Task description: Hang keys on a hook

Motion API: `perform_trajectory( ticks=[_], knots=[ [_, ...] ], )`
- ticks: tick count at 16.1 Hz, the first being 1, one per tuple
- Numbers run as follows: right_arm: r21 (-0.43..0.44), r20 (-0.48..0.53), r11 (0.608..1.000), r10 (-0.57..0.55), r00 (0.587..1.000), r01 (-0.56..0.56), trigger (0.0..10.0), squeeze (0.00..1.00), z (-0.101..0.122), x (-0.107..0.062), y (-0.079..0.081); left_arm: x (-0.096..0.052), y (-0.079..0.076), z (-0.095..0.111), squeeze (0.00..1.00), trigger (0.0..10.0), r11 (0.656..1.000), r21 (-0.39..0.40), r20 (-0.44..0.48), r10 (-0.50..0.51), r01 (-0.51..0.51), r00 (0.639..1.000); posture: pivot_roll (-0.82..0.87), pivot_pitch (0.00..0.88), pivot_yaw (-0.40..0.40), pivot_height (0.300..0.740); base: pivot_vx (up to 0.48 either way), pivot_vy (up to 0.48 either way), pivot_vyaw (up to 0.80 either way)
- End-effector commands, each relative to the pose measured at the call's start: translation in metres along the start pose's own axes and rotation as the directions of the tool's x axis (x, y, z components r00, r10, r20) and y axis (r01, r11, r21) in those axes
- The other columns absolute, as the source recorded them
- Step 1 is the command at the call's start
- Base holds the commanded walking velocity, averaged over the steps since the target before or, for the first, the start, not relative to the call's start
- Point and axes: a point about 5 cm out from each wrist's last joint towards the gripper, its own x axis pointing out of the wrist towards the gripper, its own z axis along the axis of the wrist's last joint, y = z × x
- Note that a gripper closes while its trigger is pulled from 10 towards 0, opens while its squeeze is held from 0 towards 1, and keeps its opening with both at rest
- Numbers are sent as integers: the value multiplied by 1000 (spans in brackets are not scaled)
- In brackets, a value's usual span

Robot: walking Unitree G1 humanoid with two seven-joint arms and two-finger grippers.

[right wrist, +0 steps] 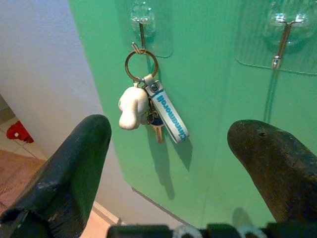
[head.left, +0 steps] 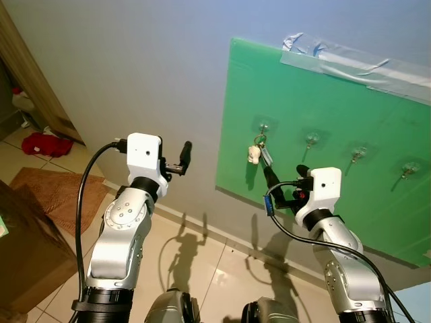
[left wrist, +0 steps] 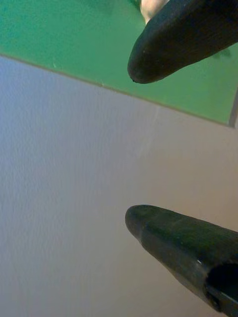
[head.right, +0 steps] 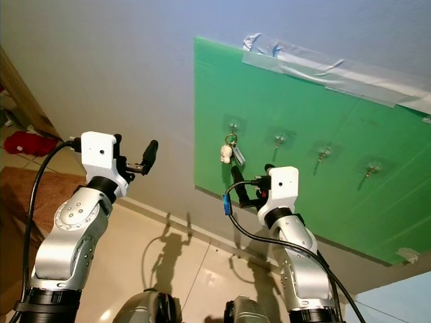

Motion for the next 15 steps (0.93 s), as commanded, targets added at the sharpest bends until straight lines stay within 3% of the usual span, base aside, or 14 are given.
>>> perform_trajectory(
  ticks=[1, 13, 15],
  knots=[
    [-6, -2, 1000, 13, 1000, -13, 10000, 0, 1, -2, 1, -1, -3, 4, 0, 10000, 999, -20, 14, -31, 31, 999, -110, 84, -20, 710, 0, 0, 0],
    [-19, -31, 1000, 11, 999, -12, 10000, 0, -3, -4, -3, 1, -11, 0, 0, 10000, 996, -4, -1, -85, 85, 996, -124, 93, -18, 710, 0, 463, 0],
    [-34, -39, 999, 12, 999, -13, 10000, 0, -4, -5, -3, 1, -12, 2, 0, 10000, 995, 4, 14, -95, 95, 995, -124, 99, -17, 710, 0, 0, 0]
  ],
)
